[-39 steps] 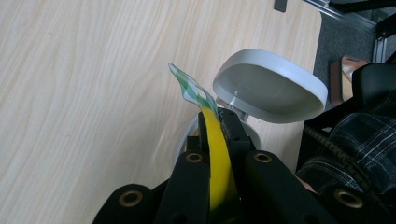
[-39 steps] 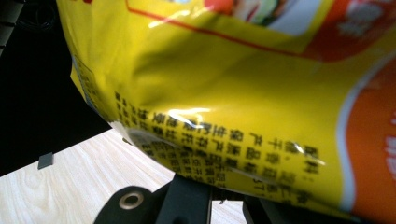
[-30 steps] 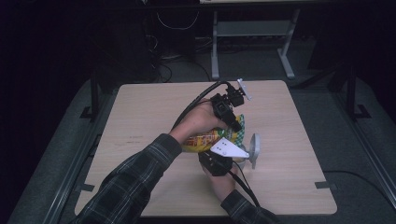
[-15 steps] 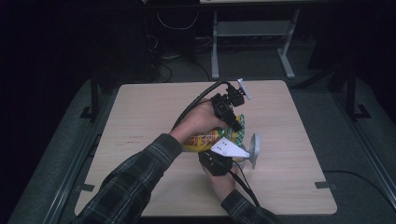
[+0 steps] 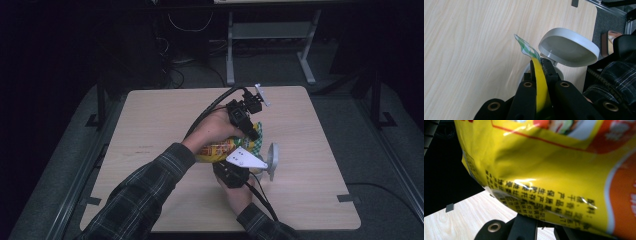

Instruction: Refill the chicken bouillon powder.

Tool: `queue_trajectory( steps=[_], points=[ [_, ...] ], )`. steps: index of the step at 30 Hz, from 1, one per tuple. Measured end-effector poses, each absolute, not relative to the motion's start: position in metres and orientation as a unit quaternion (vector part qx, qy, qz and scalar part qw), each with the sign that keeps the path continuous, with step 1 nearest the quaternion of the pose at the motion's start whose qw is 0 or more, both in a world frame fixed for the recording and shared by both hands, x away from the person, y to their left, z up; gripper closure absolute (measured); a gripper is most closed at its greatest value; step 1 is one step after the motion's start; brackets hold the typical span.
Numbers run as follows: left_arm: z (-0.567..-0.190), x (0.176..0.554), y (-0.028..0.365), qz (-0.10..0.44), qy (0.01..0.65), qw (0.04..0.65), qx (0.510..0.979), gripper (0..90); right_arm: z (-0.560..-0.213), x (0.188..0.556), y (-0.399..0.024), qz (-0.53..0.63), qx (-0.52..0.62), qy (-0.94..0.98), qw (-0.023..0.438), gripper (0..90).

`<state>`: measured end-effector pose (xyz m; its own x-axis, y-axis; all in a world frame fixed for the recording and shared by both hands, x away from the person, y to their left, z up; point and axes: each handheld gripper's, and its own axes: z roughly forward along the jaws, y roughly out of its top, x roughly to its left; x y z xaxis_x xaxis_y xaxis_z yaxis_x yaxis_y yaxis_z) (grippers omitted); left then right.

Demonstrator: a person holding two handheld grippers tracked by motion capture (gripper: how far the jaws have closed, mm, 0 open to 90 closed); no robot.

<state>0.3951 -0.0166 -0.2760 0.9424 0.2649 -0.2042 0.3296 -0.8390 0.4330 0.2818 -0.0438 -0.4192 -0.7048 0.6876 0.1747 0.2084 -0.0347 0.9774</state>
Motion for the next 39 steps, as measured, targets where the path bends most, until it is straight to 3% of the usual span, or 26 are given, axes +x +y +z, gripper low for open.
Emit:
queue_trajectory(
  steps=[39],
  points=[
    [-0.2758,0.3959,-0.0204,-0.07,0.157,0.235,0.957,89.9,-0.4178,0.2826,-0.0465,0.638,0.337,0.666,0.188,90.0]
  ],
)
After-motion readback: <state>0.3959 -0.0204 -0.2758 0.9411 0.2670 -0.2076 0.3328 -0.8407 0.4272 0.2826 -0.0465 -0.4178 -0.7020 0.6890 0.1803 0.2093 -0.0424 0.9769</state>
